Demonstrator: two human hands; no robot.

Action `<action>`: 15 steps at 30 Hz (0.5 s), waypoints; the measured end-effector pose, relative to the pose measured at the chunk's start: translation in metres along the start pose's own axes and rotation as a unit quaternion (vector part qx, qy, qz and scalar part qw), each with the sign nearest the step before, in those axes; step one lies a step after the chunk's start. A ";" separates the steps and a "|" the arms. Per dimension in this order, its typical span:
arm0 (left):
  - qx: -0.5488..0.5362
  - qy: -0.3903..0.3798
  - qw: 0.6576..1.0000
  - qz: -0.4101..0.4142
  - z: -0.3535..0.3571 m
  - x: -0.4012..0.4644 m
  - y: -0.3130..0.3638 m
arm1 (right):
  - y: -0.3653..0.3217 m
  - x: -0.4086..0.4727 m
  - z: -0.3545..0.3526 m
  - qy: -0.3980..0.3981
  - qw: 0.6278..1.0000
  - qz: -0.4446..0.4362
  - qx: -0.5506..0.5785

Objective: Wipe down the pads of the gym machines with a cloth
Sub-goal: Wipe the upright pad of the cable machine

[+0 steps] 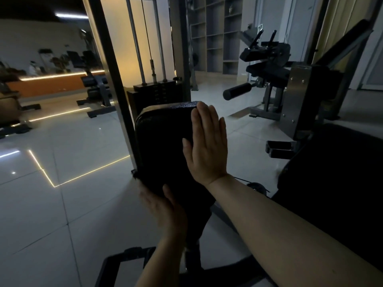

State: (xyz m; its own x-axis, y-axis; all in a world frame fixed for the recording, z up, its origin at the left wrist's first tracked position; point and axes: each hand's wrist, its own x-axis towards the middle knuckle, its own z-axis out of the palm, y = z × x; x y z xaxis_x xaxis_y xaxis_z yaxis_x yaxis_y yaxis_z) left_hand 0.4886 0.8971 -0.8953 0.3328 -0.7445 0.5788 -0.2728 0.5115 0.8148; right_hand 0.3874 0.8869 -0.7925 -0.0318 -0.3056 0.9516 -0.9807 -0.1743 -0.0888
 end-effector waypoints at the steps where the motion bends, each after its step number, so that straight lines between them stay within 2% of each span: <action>1: -0.003 0.014 0.999 0.029 -0.001 0.015 0.007 | 0.000 0.000 0.000 0.002 1.000 -0.001 0.001; 4: -0.007 0.053 0.998 0.038 0.000 0.039 0.018 | 0.000 -0.001 0.000 0.005 1.000 -0.001 0.005; 7: 0.000 0.059 0.998 0.027 0.007 0.014 0.007 | 0.000 -0.001 0.001 0.009 1.000 -0.004 0.008; 12: 0.054 0.081 0.992 -0.075 0.028 -0.027 -0.018 | 0.001 -0.001 0.002 0.014 1.000 -0.012 0.016; 15: 0.030 0.087 0.990 -0.107 0.037 -0.047 -0.012 | 0.001 -0.002 0.002 0.012 1.000 -0.014 0.016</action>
State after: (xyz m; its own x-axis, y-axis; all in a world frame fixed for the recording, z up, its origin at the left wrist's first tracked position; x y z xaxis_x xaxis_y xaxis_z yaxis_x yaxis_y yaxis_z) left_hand 0.4427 0.9102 -0.9336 0.5373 -0.7452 0.3949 -0.2312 0.3202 0.9187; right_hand 0.3873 0.8856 -0.7946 -0.0096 -0.2774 0.9607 -0.9744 -0.2133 -0.0714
